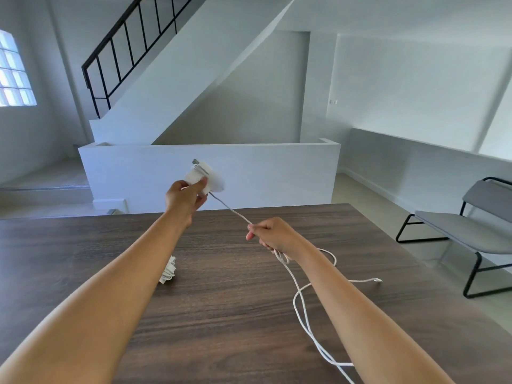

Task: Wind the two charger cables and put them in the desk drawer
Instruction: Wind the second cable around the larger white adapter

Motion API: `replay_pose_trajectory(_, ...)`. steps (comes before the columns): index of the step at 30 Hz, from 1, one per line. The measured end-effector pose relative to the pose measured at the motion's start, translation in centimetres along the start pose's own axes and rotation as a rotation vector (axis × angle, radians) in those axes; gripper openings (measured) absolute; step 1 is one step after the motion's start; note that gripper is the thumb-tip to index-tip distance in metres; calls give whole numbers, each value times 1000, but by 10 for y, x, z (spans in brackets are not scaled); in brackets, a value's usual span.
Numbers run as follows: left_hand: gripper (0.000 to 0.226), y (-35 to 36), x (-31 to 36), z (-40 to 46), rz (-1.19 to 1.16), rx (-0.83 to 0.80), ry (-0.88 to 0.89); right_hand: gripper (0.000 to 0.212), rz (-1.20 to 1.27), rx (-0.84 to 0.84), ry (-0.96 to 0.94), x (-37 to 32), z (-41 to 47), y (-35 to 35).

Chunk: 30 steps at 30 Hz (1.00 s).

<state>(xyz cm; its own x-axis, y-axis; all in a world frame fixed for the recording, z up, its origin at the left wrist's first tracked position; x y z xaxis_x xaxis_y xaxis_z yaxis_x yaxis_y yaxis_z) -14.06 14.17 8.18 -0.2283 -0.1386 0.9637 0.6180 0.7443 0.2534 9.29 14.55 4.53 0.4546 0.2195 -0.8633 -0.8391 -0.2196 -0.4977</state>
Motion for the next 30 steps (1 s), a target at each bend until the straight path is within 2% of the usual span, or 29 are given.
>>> replay_pose_trajectory(4, 30, -1, 17, -2, 437, 25, 416, 25, -215, 35, -106, -16, -5, -14)
replay_pose_trajectory(6, 30, 11, 24, -17, 630, -7, 637, 22, -312, 40, -174, -28, -10, -19)
replay_pose_trajectory(10, 27, 39, 19, -39, 1107, -98, 973, 19, -508, 109, -265, -51, -14, -35)
replay_pose_trajectory(13, 35, 48, 6, -46, 1358, -245, 1054, 16, -590, 164, -282, -61, -11, -49)
replay_pose_trajectory(17, 46, 53, -11, -52, 1485, -474, 1058, 12, -663, 208, -235, -56, 3, -65)
replay_pose_trajectory(20, 42, 56, -20, -55, 1397, -660, 976, 15, -683, 255, -162, -43, 13, -82)
replay_pose_trajectory(23, 38, 53, -27, -60, 1293, -820, 768, 22, -663, 307, -122, -33, 19, -94)
replay_pose_trajectory(27, 32, 39, -46, -74, 1131, -1031, 294, 23, -626, 356, -127, -25, 23, -94)
replay_pose_trajectory(30, 55, 27, -57, -96, 1039, -1217, -2, 21, -630, 393, -152, -18, 27, -93)
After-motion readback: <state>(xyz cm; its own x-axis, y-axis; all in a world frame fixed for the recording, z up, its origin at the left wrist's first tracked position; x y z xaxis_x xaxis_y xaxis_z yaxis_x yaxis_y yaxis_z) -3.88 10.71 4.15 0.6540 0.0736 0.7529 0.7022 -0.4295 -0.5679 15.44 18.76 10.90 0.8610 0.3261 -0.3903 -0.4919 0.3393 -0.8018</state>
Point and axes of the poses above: each hand's wrist, its own z-axis towards the middle knuckle, its own y-axis out of the palm, x = y × z, the point moved 9 cm from there along z, towards the middle knuckle, and after that the axes turned 12 degrees about x, right-handed, at the moved point
